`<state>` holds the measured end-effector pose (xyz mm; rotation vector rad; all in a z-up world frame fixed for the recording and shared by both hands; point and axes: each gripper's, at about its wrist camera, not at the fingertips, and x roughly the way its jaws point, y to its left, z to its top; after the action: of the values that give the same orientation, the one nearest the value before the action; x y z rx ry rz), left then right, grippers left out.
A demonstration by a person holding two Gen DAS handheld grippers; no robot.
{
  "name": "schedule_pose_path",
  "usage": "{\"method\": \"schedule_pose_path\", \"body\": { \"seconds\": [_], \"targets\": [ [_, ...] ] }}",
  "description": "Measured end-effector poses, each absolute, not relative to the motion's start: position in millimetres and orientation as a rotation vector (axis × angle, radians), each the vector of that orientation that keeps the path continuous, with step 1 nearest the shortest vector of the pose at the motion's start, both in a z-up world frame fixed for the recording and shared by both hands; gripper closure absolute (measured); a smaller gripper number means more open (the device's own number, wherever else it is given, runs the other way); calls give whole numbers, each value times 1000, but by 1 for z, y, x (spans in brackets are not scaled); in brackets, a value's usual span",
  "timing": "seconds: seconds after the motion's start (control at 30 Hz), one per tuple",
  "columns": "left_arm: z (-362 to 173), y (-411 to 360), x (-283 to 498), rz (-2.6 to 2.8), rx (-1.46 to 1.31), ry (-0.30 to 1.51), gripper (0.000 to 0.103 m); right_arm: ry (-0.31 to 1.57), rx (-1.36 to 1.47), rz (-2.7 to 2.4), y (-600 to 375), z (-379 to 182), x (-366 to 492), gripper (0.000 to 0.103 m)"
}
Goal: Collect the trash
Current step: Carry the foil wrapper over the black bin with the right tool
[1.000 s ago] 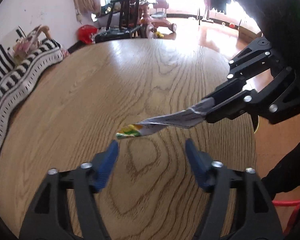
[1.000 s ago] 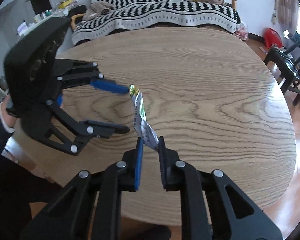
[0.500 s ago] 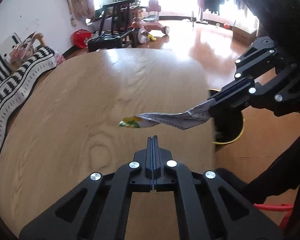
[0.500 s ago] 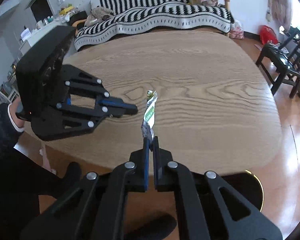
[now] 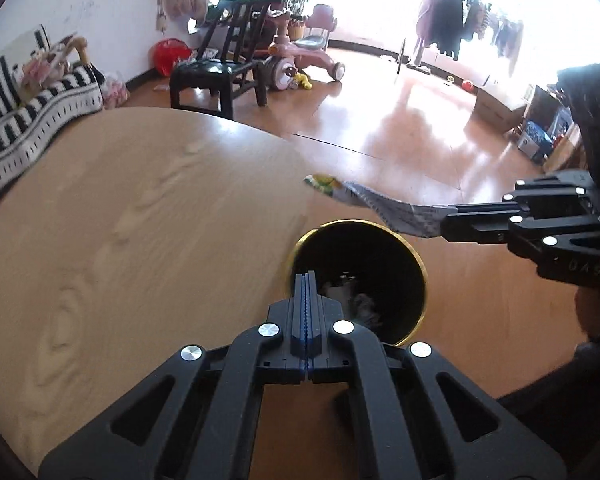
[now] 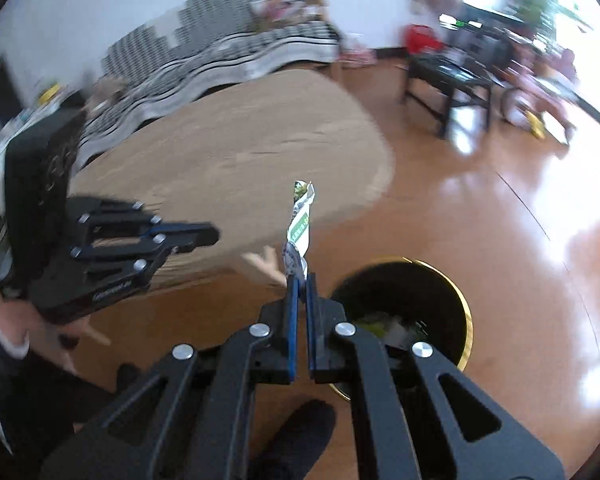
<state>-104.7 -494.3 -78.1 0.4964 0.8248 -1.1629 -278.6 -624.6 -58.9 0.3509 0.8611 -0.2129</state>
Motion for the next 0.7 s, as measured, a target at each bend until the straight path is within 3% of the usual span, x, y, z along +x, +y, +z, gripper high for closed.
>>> {"method": "schedule_pose_path", "body": {
  "seconds": [0.23, 0.7],
  "targets": [
    [-98, -536, -136, -1109, 480, 888, 103, 943, 497, -437, -680, -92, -300, 98],
    [-116, -555, -140, -1068, 477, 935, 103, 1050, 537, -496, -690, -123, -275, 98]
  ]
}}
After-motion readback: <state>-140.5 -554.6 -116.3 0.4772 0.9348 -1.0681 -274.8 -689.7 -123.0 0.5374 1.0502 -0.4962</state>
